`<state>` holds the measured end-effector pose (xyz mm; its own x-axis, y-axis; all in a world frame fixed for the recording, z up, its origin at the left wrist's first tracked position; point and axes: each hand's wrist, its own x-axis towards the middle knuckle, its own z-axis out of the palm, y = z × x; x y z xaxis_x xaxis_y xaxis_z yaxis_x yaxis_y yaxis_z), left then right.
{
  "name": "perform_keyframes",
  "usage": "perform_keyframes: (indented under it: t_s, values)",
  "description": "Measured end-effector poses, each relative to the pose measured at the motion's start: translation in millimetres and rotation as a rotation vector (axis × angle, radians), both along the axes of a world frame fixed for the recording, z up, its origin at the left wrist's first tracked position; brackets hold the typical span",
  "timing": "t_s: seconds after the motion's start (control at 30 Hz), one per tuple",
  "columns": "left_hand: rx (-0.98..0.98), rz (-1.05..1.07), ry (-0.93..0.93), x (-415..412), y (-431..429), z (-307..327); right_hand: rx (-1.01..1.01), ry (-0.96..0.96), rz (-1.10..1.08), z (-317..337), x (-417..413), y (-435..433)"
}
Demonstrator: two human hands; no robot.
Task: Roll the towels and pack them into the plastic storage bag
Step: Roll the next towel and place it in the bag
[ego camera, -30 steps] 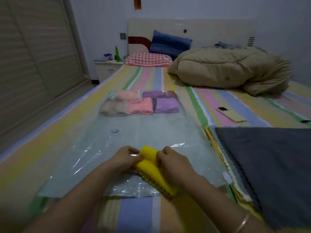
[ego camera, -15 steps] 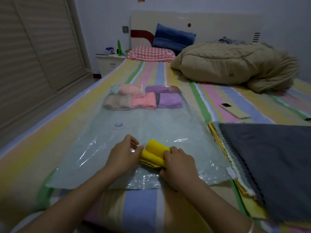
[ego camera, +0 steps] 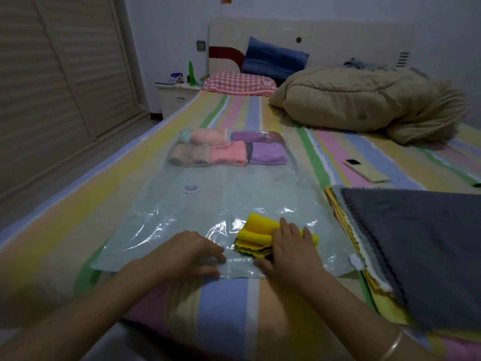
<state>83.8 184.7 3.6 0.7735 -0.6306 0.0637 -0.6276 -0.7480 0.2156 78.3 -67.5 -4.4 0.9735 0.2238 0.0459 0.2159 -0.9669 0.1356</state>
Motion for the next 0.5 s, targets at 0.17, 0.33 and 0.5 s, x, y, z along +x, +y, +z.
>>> perform_keyframes:
  t_s: [0.17,0.33,0.5]
  values:
    - [0.214,-0.147,-0.365,-9.0,1.7,0.6,-0.017,-0.03,0.064,4.0,6.2,-12.7]
    - [0.136,0.012,-0.451,-16.5,-4.0,13.9,0.23,-0.106,0.019,21.5,0.8,-16.4]
    - [-0.281,0.318,-0.067,-12.4,-10.3,33.4,0.689,-0.624,0.342,51.7,-37.0,-3.8]
